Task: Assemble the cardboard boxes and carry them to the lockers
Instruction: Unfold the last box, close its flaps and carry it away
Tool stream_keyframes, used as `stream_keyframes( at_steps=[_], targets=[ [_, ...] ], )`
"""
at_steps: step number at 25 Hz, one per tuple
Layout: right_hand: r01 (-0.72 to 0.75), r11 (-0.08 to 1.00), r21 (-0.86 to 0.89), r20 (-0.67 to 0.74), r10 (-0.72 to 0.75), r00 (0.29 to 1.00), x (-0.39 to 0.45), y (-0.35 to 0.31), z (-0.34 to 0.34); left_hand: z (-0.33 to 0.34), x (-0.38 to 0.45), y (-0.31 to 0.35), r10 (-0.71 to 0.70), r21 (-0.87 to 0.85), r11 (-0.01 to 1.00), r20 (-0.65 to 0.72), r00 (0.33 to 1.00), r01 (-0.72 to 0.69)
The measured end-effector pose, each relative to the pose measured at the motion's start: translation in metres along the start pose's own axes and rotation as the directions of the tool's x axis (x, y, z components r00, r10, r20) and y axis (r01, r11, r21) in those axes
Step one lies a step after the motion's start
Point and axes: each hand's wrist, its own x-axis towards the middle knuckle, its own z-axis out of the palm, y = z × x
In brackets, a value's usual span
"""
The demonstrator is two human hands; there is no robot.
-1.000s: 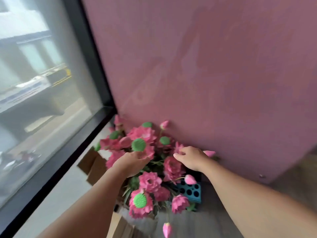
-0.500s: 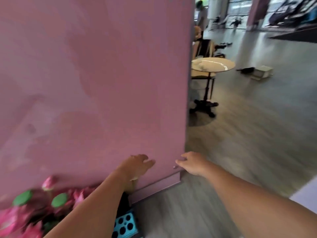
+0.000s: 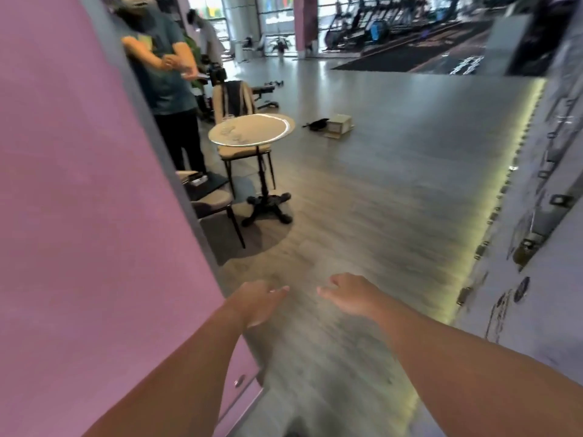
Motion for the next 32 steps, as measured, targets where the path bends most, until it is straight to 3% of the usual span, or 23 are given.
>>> stream_keyframes(
  at_steps=[3,8,13,22,32],
  targets=[
    [-0.089,0.994,0.070,-0.099,0.096,0.990,0.054,0.002,-0.045,-0.035,0.080,0.029,0.116,0.011,0.993,0.035,0.993,-0.117],
    [-0.162,0.976,0.146,-0.213,0.191,0.958,0.124,0.009,-0.117,-0.082,0.201,0.078,0.183,0.043,0.981,0.141,0.973,-0.191],
    [-0.215,0.961,0.174,-0.228,0.252,0.940,0.209,0.046,-0.184,-0.101,0.335,0.137,0.241,0.012,0.969,0.178,0.954,-0.247],
    [-0.226,0.956,0.189,-0.254,0.270,0.929,0.416,0.157,-0.356,-0.136,0.586,0.295,0.353,0.059,0.928,0.180,0.918,-0.368],
    [-0.194,0.976,0.097,-0.287,0.214,0.934,0.690,0.223,-0.545,-0.214,0.877,0.418,0.393,0.016,0.917,0.123,0.911,-0.398]
  ],
)
